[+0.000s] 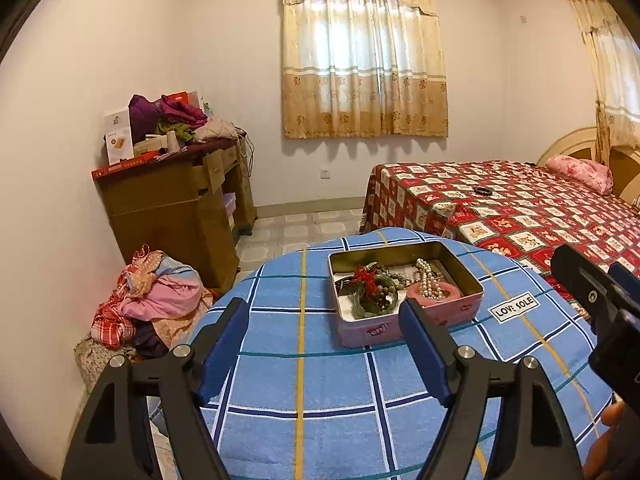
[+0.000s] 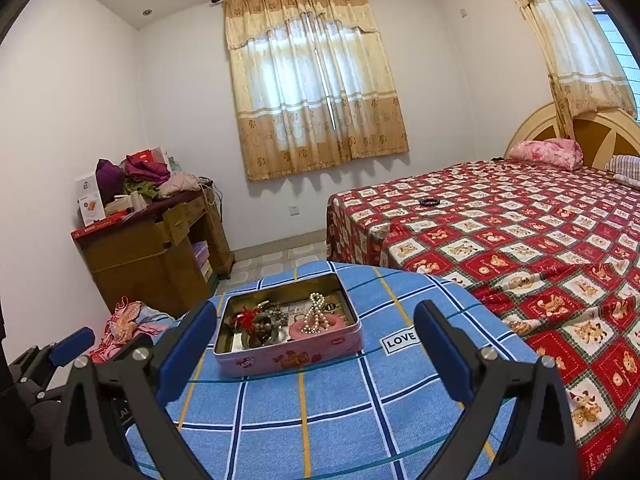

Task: Organize jewelry
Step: 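Withdraw both open tools from the tin and hold them above the table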

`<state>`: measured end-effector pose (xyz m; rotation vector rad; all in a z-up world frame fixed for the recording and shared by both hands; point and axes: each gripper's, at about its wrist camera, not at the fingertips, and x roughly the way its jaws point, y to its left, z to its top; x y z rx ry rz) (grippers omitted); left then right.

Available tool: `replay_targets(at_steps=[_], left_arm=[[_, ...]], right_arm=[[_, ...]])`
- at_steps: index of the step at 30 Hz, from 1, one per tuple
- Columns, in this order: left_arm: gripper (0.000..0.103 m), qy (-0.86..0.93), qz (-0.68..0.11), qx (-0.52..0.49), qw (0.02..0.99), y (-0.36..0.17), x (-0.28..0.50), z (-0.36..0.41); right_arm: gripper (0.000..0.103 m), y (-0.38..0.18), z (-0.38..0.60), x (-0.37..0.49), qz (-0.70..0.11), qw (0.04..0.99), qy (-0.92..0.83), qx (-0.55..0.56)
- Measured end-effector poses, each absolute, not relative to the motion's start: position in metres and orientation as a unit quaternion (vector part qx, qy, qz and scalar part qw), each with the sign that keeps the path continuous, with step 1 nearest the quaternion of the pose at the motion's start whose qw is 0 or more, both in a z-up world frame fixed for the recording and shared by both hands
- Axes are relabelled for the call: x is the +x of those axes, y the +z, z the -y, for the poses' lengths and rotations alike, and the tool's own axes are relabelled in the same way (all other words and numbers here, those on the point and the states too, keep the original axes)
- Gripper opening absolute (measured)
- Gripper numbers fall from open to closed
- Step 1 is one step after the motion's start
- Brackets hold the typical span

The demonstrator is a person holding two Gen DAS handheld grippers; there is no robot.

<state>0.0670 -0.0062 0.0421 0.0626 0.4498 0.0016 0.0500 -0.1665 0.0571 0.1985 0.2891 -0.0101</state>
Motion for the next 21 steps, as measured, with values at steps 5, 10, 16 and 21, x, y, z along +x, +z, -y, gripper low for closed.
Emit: replay_targets(at_steps=[5, 10, 16, 21], left_arm=[[0.079, 0.007, -0.224, 0.035, 0.974, 0.0406, 0.0674, 0.0069], [0.079, 0.017, -0.207, 0.037, 0.978, 0.0428, 0.0651, 0.008], [0.08, -0.002, -0.221, 0.014, 0.975, 0.0431, 0.0686, 0.0029], [0.08, 0.001, -0.225, 0.02, 0.974, 0.0415, 0.0703, 0.0062]], right_arm=[[0.102, 0.0584, 0.1684, 0.0477, -0.137, 0.985, -0.01, 0.1], [0.102, 0.0588, 0.1697, 0.046, -0.133, 0.986, -0.014, 0.102], [0.103, 0.0596, 0.1702, 0.0452, -0.129, 0.986, -0.016, 0.103], [0.103, 0.0599, 0.1705, 0.0464, -0.13, 0.986, -0.014, 0.103]])
